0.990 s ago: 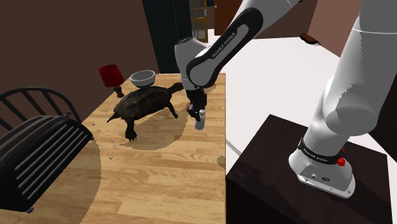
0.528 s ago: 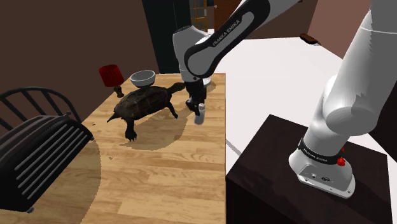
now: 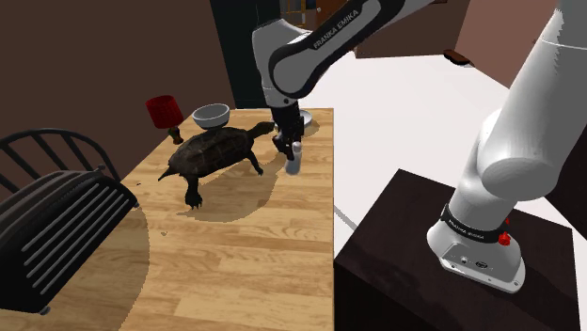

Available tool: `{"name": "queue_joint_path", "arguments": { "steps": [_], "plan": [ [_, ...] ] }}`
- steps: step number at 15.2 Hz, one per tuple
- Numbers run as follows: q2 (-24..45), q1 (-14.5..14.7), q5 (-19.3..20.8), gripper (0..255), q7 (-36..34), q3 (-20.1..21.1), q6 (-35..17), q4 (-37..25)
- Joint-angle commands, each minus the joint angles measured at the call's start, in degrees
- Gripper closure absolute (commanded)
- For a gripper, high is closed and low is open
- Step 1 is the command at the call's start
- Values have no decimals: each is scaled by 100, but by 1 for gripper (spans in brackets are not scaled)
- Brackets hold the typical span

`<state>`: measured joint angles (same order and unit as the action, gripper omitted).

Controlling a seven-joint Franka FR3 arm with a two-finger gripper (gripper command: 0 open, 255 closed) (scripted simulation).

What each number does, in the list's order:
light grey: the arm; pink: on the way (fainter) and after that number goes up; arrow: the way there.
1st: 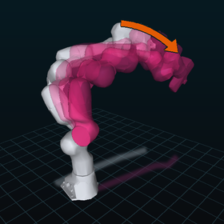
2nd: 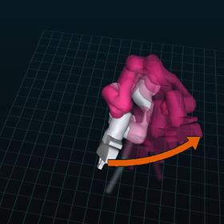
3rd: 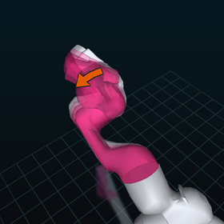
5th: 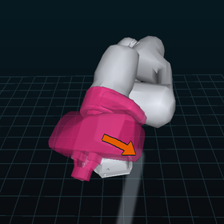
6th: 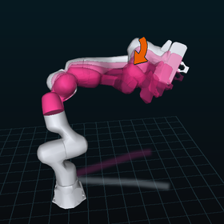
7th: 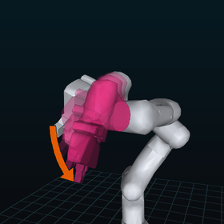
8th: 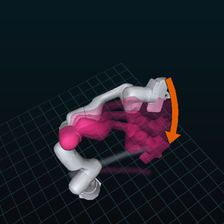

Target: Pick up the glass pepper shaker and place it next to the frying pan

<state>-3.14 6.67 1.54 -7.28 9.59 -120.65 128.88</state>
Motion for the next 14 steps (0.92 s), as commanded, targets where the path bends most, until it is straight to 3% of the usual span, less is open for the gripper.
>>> {"name": "queue_joint_path", "arguments": {
  "steps": [1,14],
  "plan": [
    [216,-81,60,255,126,-82,19,-232],
    [2405,-679,322,255,1146,-609,295,-2735]
  ]
}}
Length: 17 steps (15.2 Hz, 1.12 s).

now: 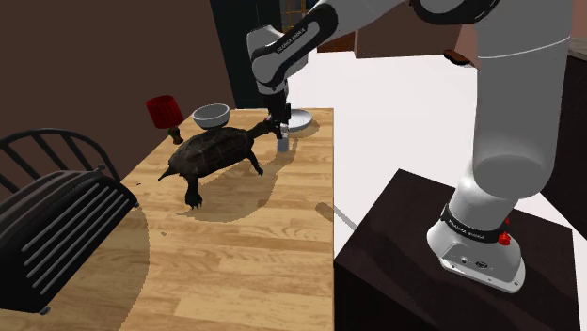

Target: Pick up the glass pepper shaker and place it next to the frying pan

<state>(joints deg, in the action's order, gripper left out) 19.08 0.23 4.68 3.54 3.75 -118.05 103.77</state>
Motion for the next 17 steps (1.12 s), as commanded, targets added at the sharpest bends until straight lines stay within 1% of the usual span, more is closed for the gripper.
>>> {"name": "queue_joint_path", "arguments": {
  "steps": [1,5,9,11,12,13,17],
  "plan": [
    [373,-76,12,255,138,-52,94,-476],
    [1185,-239,15,255,424,-145,401,-1612],
    [2142,-397,5,255,697,-212,872,-3055],
    [2730,-471,-5,255,832,-241,1214,-3993],
    [3080,-507,-10,255,901,-254,1435,-4568],
    [3669,-550,-19,255,997,-271,1837,-5564],
    [3722,-554,-14,255,980,-271,1570,-5350]
  ]
}}
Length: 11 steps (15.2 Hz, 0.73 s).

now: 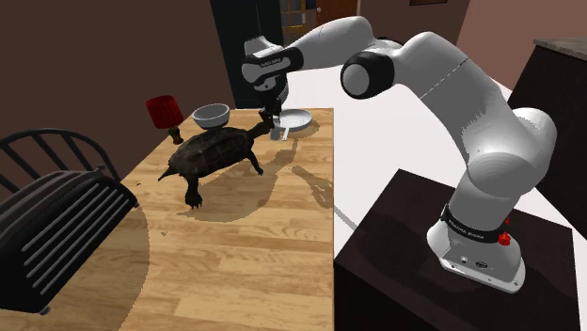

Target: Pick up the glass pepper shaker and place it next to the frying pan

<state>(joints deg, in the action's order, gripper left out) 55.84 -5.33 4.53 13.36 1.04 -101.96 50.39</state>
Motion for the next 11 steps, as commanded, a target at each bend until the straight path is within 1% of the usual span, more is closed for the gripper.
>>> {"name": "queue_joint_path", "arguments": {
  "steps": [1,11],
  "plan": [
    [61,1,2,255,-6,0,-104,37],
    [356,-2,14,255,-40,-5,-644,283]
  ]
}}
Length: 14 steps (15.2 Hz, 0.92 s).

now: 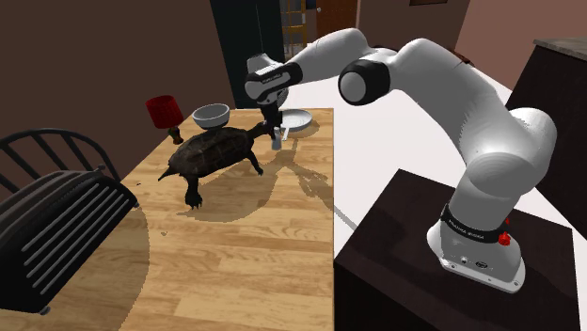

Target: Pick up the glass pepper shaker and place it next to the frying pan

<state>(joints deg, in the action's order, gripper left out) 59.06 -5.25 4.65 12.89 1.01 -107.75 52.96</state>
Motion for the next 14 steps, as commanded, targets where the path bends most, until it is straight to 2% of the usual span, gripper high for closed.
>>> {"name": "queue_joint_path", "arguments": {
  "steps": [1,12,13,14],
  "plan": [
    [72,-10,2,255,4,-3,-112,36],
    [212,-10,6,255,-5,-6,-252,36],
    [212,-10,6,0,-5,-6,-253,37],
    [212,-10,6,0,-5,-6,-253,37]
  ]
}}
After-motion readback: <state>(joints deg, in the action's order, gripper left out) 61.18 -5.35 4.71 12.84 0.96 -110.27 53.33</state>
